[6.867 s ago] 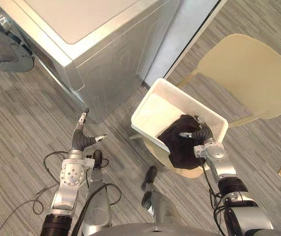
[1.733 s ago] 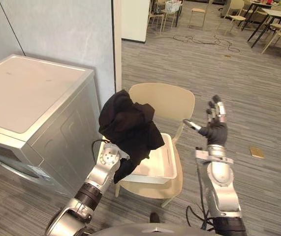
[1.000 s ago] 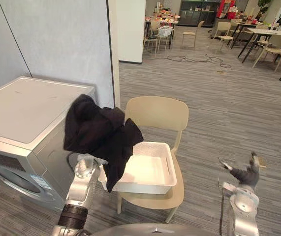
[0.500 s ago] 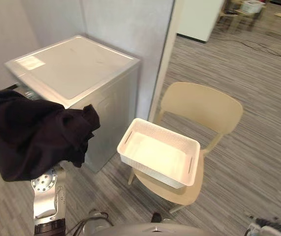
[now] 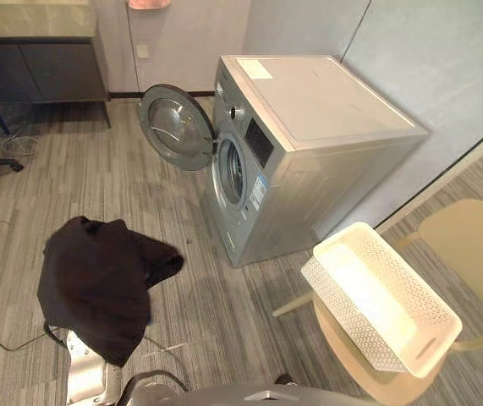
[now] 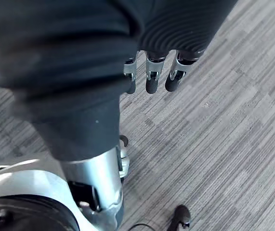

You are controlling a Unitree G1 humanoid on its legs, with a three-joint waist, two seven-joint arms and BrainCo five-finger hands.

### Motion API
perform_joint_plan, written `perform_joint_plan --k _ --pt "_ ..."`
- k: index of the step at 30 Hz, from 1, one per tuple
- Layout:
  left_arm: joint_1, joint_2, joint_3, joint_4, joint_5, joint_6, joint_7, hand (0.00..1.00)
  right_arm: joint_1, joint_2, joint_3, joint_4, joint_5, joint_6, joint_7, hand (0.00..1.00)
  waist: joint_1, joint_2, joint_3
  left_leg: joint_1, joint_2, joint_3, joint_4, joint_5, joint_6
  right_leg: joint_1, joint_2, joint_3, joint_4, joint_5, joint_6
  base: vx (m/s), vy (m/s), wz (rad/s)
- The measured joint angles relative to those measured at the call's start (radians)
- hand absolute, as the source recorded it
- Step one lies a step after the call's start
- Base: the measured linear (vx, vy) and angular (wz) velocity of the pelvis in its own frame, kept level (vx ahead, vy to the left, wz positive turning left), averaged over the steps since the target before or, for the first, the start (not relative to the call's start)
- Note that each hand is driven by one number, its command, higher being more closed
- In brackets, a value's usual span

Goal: Pick up the laundry basket with both hands and put the clothes into the washing machine.

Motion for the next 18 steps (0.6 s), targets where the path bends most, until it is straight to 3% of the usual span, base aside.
perform_joint_plan --k 1,2,3,4,5,6,8,10,11,12,13,14,15,16,18 --pt "0.002 0.0 -0.046 0.016 0.0 0.001 -0.001 1.0 0.003 -0.003 0.007 -0.024 0.0 0.001 -0.001 0.0 0.001 0.005 0.004 0.01 -0.035 -0.013 -0.032 0.007 0.016 -0.029 -0.036 0.099 0.081 -0.002 -0.006 -0.08 0.225 1.19" --pt "0.009 -0.003 -0.159 0.03 0.001 -0.001 -0.003 1.0 0.026 -0.003 0.013 -0.078 0.002 -0.003 0.0 0.0 -0.014 0.039 0.025 0.044 -0.107 -0.081 -0.112 0.042 0.05 -0.127 -0.045 0.441 0.282 -0.058 -0.086 -0.05 0.134 1.62" --pt "0.007 -0.002 -0.217 0.035 0.001 -0.007 -0.01 1.0 0.036 0.004 0.017 -0.104 0.007 -0.003 0.002 0.0 -0.035 0.055 0.029 0.043 -0.127 -0.151 -0.152 0.063 0.062 -0.128 0.067 0.696 0.323 -0.224 -0.004 -0.04 0.055 2.02" --pt "0.001 -0.003 -0.241 0.043 0.001 -0.013 -0.02 1.0 0.045 0.015 0.035 -0.11 0.009 -0.003 0.001 0.0 -0.05 0.047 0.032 0.04 -0.148 -0.197 -0.17 0.075 0.057 -0.127 0.142 0.809 0.338 -0.298 0.007 0.02 -0.096 1.86" --pt "-0.003 -0.004 -0.255 0.048 0.0 -0.014 -0.025 1.0 0.055 0.046 0.056 -0.129 0.01 0.0 -0.004 0.0 -0.049 0.013 0.048 0.042 -0.176 -0.23 -0.169 0.083 0.055 -0.132 0.218 0.878 0.322 -0.328 0.019 0.0 -0.125 1.45" --pt "0.009 -0.019 -0.258 0.062 0.0 -0.012 -0.027 1.0 0.061 0.053 0.082 -0.141 0.011 0.0 -0.012 0.0 -0.036 -0.006 0.06 0.029 -0.193 -0.262 -0.146 0.075 0.042 -0.115 0.219 0.873 0.308 -0.378 0.039 -0.02 -0.112 0.95" --pt "0.026 -0.021 -0.272 0.064 0.0 -0.008 -0.027 1.0 0.067 0.051 0.121 -0.147 0.011 0.0 -0.015 0.0 -0.02 -0.012 0.054 -0.001 -0.19 -0.302 -0.138 0.081 0.021 -0.095 0.221 0.849 0.254 -0.426 0.072 -0.01 -0.142 0.52" --pt "0.021 -0.02 -0.302 0.064 -0.001 -0.002 -0.027 1.0 0.069 0.049 0.152 -0.185 0.011 0.0 -0.022 0.0 -0.016 -0.015 0.057 -0.01 -0.179 -0.352 -0.204 0.133 0.002 -0.082 0.241 0.772 0.228 -0.388 0.061 0.06 -0.169 0.61" --pt "0.016 -0.021 -0.316 0.064 -0.001 0.002 -0.027 1.0 0.081 0.051 0.152 -0.191 0.011 0.0 -0.023 0.0 -0.018 -0.018 0.057 -0.013 -0.182 -0.366 -0.208 0.137 0.014 -0.08 0.239 0.746 0.224 -0.377 0.054 0.1 -0.148 0.58" --pt "0.005 -0.026 -0.345 0.062 -0.002 0.01 -0.027 1.0 0.087 0.051 0.156 -0.205 0.007 0.0 -0.028 0.0 -0.016 -0.023 0.06 -0.039 -0.185 -0.356 -0.06 0.098 0.059 -0.076 0.232 0.708 0.241 -0.377 0.047 0.08 -0.08 0.36" --pt "0.002 -0.048 -0.362 0.063 -0.003 0.018 -0.026 1.0 0.101 0.048 0.172 -0.228 0.007 -0.001 -0.03 0.0 -0.01 -0.014 0.066 -0.002 -0.182 -0.324 -0.015 0.061 0.101 -0.074 0.254 0.687 0.313 -0.378 0.042 0.1 -0.1 0.31" --pt "-0.007 -0.058 -0.369 0.063 -0.005 0.02 -0.026 1.0 0.107 0.046 0.171 -0.245 0.008 -0.001 -0.036 0.0 -0.014 -0.004 0.072 0.029 -0.176 -0.338 -0.062 0.049 0.094 -0.093 0.271 0.667 0.384 -0.383 0.028 0.02 -0.093 0.3" --pt "-0.026 -0.053 -0.386 0.066 -0.007 0.018 -0.024 1.0 0.108 0.06 0.179 -0.254 0.01 -0.002 -0.042 0.0 -0.024 -0.016 0.061 0.095 -0.192 -0.39 -0.173 0.035 0.018 -0.136 0.286 0.652 0.405 -0.448 -0.014 0.01 -0.144 0.61" --pt "-0.049 -0.039 -0.383 0.08 -0.007 0.016 -0.021 1.0 0.108 0.082 0.211 -0.253 0.011 -0.001 -0.044 0.0 -0.037 -0.067 0.047 0.117 -0.227 -0.401 -0.228 0.051 0.014 -0.124 0.273 0.653 0.353 -0.432 -0.013 0.01 -0.174 0.72" --pt "-0.049 -0.05 -0.384 0.103 -0.007 0.02 -0.021 1.0 0.132 0.075 0.215 -0.261 0.02 -0.005 -0.037 0.0 -0.039 -0.049 0.037 0.143 -0.202 -0.411 -0.21 0.039 0.012 -0.093 0.275 0.606 0.346 -0.457 -0.029 0.09 -0.147 0.47"
